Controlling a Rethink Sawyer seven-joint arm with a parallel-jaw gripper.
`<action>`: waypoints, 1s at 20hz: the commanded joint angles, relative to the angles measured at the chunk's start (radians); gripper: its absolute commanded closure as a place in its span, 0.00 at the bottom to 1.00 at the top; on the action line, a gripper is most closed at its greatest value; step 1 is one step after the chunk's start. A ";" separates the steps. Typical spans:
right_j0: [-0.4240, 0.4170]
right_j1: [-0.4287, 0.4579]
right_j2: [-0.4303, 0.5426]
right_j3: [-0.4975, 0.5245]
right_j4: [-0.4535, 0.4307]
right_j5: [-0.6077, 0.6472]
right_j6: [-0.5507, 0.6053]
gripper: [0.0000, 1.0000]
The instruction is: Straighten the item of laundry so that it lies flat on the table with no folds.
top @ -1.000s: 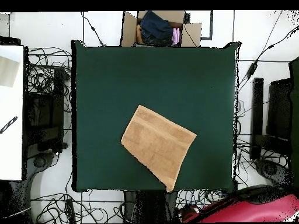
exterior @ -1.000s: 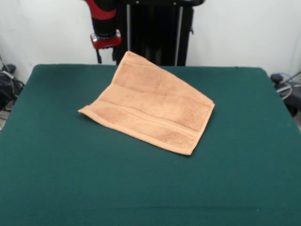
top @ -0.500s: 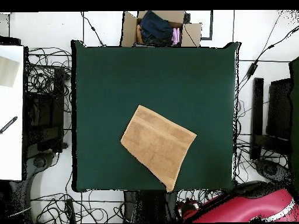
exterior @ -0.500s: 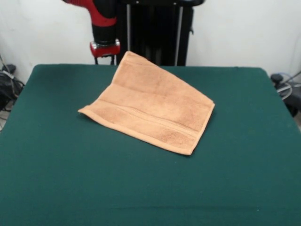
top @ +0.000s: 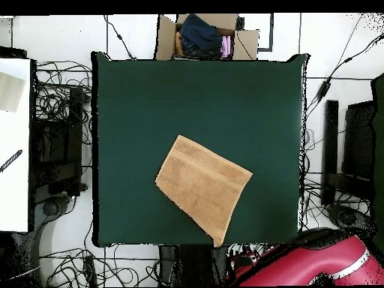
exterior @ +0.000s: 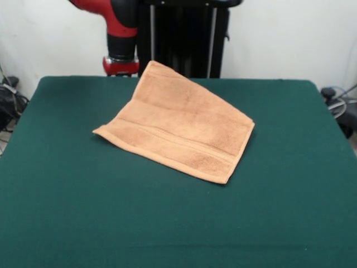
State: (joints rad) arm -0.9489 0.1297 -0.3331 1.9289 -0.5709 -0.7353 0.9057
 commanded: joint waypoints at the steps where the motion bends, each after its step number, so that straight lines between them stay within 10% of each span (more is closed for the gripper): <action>1: 0.045 0.123 0.021 0.067 0.019 0.079 0.250 0.00; 20: 0.085 -0.229 0.084 0.237 0.035 0.453 0.209 0.00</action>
State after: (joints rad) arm -0.9129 -0.0094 -0.3354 2.0550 -0.5564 -0.4818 0.9057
